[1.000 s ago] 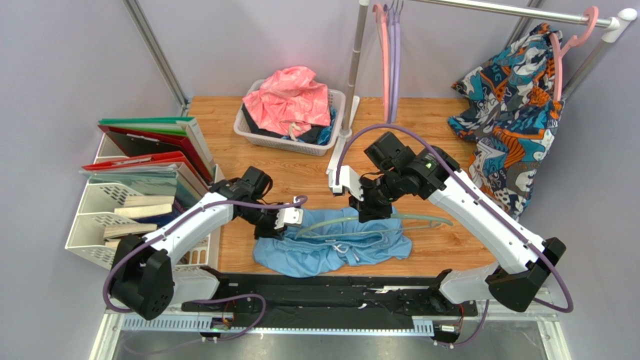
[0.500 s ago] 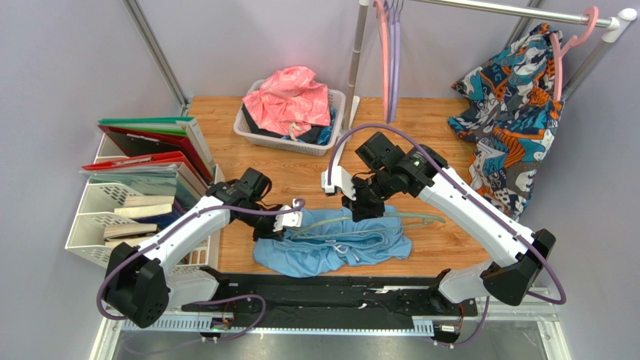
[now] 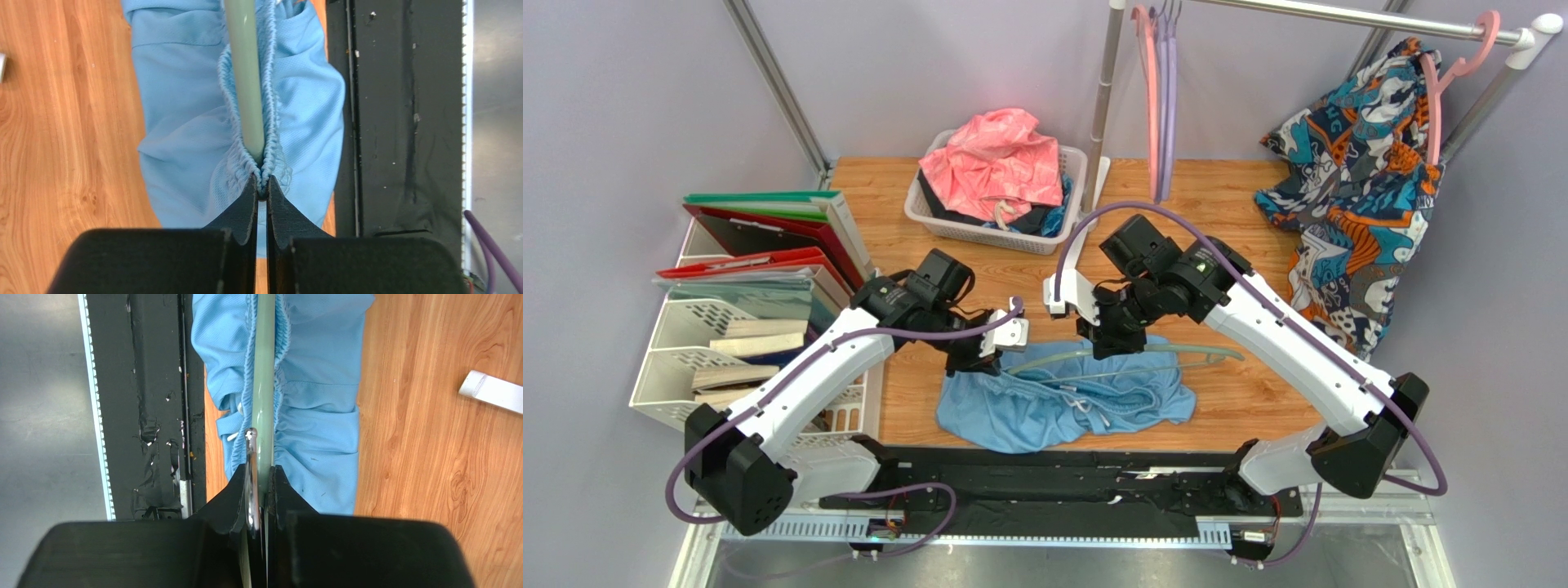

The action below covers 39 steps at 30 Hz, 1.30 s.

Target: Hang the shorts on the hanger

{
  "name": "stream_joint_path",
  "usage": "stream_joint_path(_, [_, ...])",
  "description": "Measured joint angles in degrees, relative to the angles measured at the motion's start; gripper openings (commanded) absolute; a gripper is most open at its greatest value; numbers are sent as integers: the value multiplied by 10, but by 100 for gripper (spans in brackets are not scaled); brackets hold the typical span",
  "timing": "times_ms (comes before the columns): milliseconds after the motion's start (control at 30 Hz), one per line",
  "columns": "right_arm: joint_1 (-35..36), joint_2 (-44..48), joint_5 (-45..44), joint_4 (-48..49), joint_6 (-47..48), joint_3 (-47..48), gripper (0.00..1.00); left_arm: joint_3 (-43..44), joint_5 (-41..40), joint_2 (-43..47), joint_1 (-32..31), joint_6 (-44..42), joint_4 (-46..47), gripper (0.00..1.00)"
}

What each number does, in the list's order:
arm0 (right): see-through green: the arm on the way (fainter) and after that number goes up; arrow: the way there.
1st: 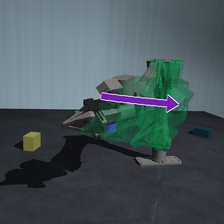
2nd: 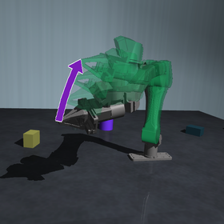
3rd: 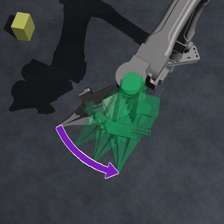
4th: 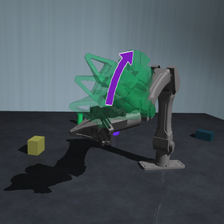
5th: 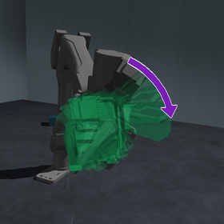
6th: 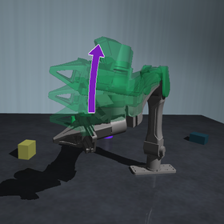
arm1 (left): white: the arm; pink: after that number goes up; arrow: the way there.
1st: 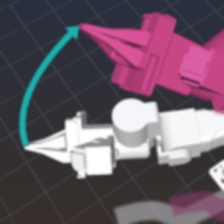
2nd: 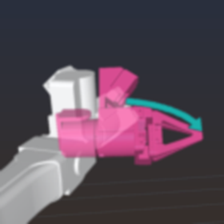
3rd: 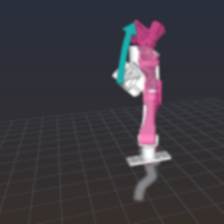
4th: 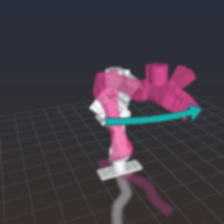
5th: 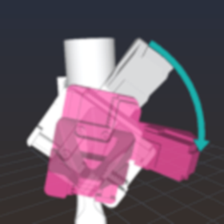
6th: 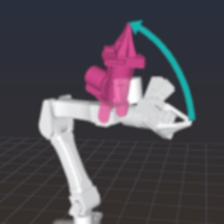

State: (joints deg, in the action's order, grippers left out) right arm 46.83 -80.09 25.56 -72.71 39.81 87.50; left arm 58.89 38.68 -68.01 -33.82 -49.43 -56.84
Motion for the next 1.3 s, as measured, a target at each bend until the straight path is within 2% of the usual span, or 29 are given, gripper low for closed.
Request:
stream_joint_path(300, [2,43,4,62,-22,-60,0,52,1,-15,-16,59,-10,0])
stream_joint_path(567, [2,56,33,142,-27,-137,0,63,3,-29,-40,95,1,1])
stream_joint_path(600, [2,58,36,149,-27,-146,0,63,3,-30,-42,99,3,18])
stream_joint_path(633, [2,61,40,160,-28,-156,0,63,3,-30,-43,104,6,28])
stream_joint_path(667, [2,62,41,167,-28,-161,0,63,3,-30,-44,108,6,43])
stream_joint_path(733, [0,63,42,177,-28,-163,0,63,3,-31,-44,104,4,54])
stream_joint_path(767, [-2,63,44,183,-30,-163,0,63,5,-31,-42,101,0,85])
stream_joint_path(833, [-9,63,46,192,-30,-163,0,59,17,-28,-25,90,-14,92])
stream_joint_path(967, [-20,68,48,203,-30,-165,0,14,16,9,16,73,-10,96])
stream_joint_path(1067, [-22,76,54,204,-29,-168,0,-25,9,43,21,71,14,95])
stream_joint_path(1300, [-23,88,70,213,-23,-178,0,-49,7,37,16,87,121,80])
